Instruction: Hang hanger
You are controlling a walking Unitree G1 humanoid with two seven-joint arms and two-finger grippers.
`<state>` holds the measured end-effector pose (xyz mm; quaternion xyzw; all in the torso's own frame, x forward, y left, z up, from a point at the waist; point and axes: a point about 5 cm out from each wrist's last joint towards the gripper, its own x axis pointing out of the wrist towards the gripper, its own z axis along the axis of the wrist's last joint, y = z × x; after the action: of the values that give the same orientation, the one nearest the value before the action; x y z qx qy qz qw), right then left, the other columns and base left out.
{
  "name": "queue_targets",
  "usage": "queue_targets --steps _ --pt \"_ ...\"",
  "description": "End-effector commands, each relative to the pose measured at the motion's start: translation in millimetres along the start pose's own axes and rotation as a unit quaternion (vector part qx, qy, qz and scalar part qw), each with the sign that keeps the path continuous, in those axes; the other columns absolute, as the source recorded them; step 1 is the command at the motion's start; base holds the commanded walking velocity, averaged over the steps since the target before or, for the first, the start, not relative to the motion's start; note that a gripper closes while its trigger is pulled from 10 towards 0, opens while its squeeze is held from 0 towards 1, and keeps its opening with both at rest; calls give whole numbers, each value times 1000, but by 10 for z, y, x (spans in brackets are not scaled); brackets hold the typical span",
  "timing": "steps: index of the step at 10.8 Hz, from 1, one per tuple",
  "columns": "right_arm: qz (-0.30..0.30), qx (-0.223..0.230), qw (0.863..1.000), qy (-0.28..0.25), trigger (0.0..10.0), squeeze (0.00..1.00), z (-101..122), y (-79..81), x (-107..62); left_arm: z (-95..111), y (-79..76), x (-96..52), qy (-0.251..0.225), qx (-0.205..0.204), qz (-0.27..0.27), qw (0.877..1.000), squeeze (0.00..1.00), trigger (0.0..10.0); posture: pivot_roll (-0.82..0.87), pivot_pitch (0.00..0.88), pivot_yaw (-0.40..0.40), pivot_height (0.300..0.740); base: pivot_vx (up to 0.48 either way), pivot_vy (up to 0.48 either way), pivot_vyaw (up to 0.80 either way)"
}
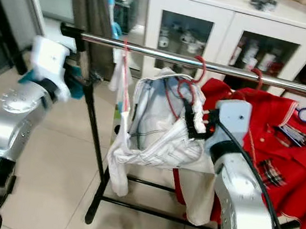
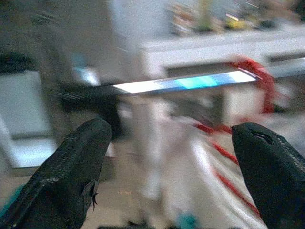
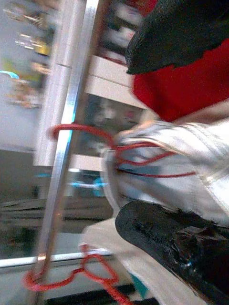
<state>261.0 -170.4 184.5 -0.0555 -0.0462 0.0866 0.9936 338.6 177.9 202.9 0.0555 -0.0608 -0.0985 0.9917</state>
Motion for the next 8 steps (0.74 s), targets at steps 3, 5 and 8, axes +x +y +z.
queue_targets --steps 3,5,8 --pt "13 30 999 33 10000 1000 -79 35 15 261 31 215 -28 -6 -54 998 1000 10000 -37 0 24 740 0 0 0" --pt "27 30 999 22 10000 1000 -71 24 2 259 25 309 -8 53 -96 994 1000 10000 -48 0 30 740 0 0 0" --pt "95 63 993 29 10000 1000 -60 212 -74 63 42 -87 9 41 -116 992 1000 10000 -50 0 47 740 0 0 267"
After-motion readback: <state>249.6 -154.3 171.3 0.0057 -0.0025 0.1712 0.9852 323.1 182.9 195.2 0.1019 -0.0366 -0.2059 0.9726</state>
